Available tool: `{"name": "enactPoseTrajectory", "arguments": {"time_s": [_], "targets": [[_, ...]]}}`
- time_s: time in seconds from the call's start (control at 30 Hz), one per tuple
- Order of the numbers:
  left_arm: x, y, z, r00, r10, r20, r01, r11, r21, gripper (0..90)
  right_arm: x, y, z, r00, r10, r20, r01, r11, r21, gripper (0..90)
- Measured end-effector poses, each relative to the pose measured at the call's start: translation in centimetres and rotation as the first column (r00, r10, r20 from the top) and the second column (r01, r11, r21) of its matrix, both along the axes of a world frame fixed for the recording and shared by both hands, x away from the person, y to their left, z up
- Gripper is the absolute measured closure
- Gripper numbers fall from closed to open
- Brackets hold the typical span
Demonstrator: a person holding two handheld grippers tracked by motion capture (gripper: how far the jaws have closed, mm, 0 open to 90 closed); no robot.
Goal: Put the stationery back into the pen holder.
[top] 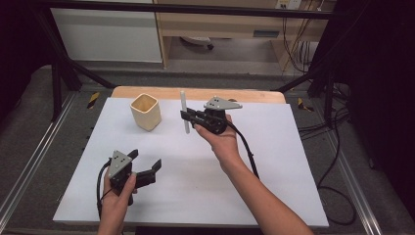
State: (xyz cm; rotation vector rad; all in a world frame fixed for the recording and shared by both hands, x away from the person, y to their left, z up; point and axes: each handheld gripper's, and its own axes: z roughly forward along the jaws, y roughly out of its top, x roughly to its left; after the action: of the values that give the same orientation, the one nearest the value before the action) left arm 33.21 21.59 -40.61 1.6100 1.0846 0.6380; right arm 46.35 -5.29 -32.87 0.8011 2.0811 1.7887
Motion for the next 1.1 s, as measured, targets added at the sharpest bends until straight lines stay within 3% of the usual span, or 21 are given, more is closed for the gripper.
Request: {"name": "enactPoseTrajectory", "arguments": {"time_s": [0.27, 0.6, 1.1], "targets": [[0.0, 0.2, 0.0, 1.0, 0.006, -0.001, -0.006, 1.0, 0.005, 6.5, 1.5, 2.5, -0.3, 0.9996, 0.012, -0.025, -0.012, 1.0, -0.006, 78.7], [0.0, 0.0, -0.1, 0.9999, 0.004, -0.01, -0.004, 0.9996, 0.029, 6.7, 3.6, 5.0, 0.4, 0.9994, 0.01, -0.034, -0.009, 0.999, 0.052, 78.7], [0.1, 0.1, -0.2, 0.9997, -0.01, -0.023, 0.011, 0.9994, 0.031, 6.8, 5.8, 7.2, 1.5, 0.9995, 0.005, -0.032, -0.002, 0.997, 0.08, 78.7]]}}
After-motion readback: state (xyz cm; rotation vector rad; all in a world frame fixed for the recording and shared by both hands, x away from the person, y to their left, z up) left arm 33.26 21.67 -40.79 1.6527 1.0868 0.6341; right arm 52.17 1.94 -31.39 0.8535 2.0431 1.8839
